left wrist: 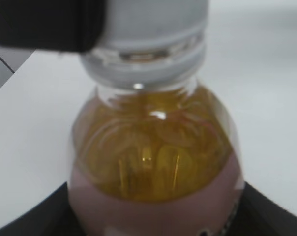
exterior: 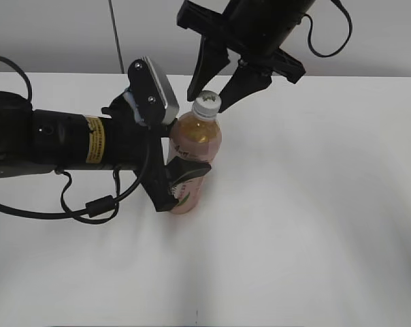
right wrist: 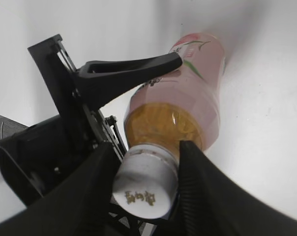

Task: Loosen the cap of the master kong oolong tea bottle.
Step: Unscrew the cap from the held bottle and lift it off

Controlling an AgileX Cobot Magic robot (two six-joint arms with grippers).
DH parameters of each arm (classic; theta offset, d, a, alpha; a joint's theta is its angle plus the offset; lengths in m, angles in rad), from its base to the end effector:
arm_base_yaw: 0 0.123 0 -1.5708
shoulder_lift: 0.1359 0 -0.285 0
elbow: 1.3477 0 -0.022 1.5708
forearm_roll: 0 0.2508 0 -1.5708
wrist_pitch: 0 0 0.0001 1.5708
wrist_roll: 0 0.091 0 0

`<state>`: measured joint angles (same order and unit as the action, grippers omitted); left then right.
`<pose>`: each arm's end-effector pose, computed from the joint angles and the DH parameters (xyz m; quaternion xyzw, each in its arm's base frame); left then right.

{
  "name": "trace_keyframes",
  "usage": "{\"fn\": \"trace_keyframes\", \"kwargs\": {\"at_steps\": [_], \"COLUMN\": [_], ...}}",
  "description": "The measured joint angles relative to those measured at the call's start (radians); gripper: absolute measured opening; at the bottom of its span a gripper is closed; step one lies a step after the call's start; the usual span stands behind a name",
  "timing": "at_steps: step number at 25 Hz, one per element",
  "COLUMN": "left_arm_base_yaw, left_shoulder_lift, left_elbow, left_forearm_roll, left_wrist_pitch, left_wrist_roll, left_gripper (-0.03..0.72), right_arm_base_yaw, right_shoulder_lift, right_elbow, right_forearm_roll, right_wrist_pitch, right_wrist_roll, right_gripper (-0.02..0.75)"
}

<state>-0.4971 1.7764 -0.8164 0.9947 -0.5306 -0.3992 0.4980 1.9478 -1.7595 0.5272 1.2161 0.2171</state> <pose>0.2832 -0.1975 0.1695 0.5100 0.6941 -0.1835 0.4738 0.3445 0.2362 0.2913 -0.0758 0.9565 0.2805 0.0255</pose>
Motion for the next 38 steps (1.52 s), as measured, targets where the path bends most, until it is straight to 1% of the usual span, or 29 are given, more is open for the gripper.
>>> {"fn": "trace_keyframes", "kwargs": {"at_steps": [3, 12, 19, 23, 28, 36, 38], "left_arm_base_yaw": [0.000, -0.001, -0.002, -0.002, -0.002, -0.002, -0.002], "left_shoulder_lift": [0.000, 0.000, 0.000, 0.000, 0.001, 0.001, 0.001], "left_elbow": [0.000, 0.000, 0.000, 0.000, 0.000, 0.000, 0.000], "left_forearm_roll": [0.002, 0.002, 0.001, 0.003, 0.004, 0.005, 0.005], "left_wrist_pitch": [0.000, 0.000, 0.004, 0.014, 0.015, 0.015, 0.015], "left_wrist_roll": [0.002, 0.002, 0.002, 0.002, 0.002, 0.002, 0.002], "left_gripper": [0.433, 0.433, 0.433, 0.433, 0.433, 0.433, 0.433], "right_arm_base_yaw": [0.000, 0.002, 0.007, 0.007, 0.007, 0.007, 0.006], "right_shoulder_lift": [0.000, 0.000, -0.002, -0.002, -0.002, -0.002, -0.002], "right_elbow": [0.000, -0.003, -0.008, -0.008, -0.008, -0.008, -0.008], "right_forearm_roll": [-0.009, -0.045, -0.105, -0.142, -0.143, -0.119, -0.117], "right_wrist_pitch": [0.000, -0.001, -0.001, -0.001, -0.001, -0.001, -0.001], "right_wrist_roll": [-0.037, -0.091, -0.121, -0.186, -0.265, -0.279, -0.282], "right_gripper": [0.299, 0.293, 0.288, 0.280, 0.280, 0.289, 0.278]}}
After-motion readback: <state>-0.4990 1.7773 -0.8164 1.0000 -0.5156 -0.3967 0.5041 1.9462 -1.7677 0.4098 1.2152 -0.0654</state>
